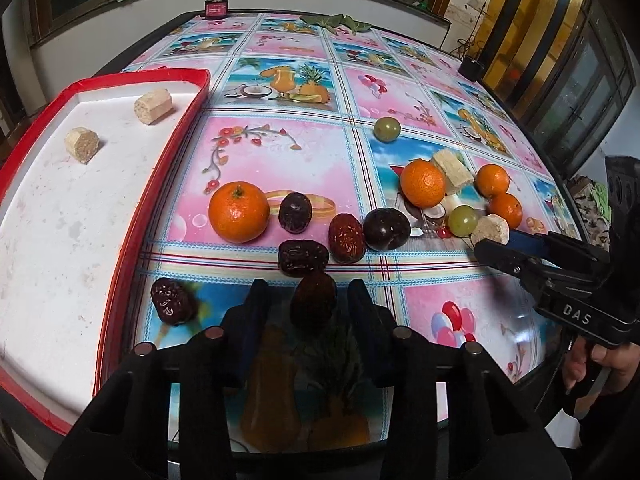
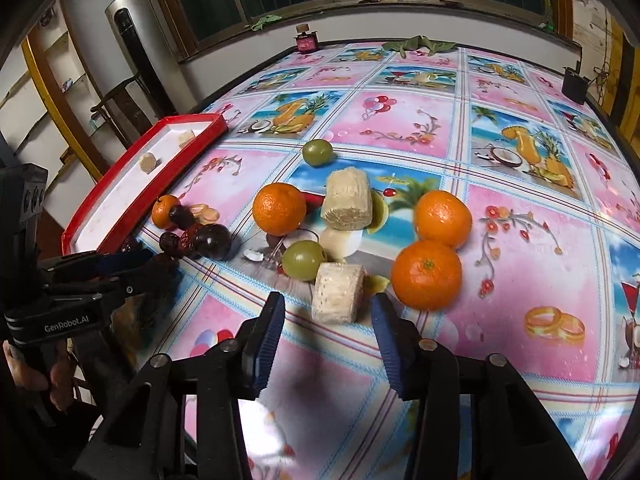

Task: Organize fruits
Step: 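Grasp a red date with the left tool while the right tool grasps a white chunk, then carry the red date over the tray while the right tool carries its white chunk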

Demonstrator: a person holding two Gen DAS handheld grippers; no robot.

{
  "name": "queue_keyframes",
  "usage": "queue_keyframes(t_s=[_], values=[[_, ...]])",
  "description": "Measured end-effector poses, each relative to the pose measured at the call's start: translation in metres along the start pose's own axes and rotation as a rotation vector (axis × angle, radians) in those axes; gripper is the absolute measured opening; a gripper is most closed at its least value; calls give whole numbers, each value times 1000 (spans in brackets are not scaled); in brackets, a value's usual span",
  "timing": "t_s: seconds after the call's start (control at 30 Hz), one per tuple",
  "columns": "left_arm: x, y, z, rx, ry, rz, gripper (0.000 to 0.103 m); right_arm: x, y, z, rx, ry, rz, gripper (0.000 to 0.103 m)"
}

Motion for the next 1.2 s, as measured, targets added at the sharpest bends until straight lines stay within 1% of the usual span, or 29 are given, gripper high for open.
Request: queue_keyframes(t_s=[0.03, 0.1, 0.13, 0.27, 0.5, 0.73, 0.9, 1.2], values=[[0, 0, 0, 2, 3, -2, 33, 1, -2, -2, -1, 6, 4, 36], [1, 0, 0, 3, 0, -1, 29, 3, -4, -4, -5, 23, 17, 29], [3, 0, 1, 3, 0, 3, 26, 4, -5, -4, -5, 34, 20, 23], [7, 2, 2, -1, -6, 17, 20, 7, -4, -2, -8, 31, 18, 23], [7, 7, 3, 8, -15, 7, 20, 17, -4, 18, -39, -3, 32, 23], [5, 10, 4, -2, -57, -28, 19, 38, -4, 23, -53, -36, 74, 23], [9, 9, 8, -9, -24, -4, 19, 49, -5, 25, -58, -45, 100, 23], [25, -3, 40, -80, -46, 23, 19, 59, -10, 27, -67, -59, 120, 23]])
Point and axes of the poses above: each gripper's, at about its wrist camera, not at the fingertips, and z roughly against the way its jaws point, x to its left, y to its underside, the point moved 9 cm from there along -z, roughly the way its jaws point, and after that the axes turned 10 degrees about x, right-handed, at the moved point
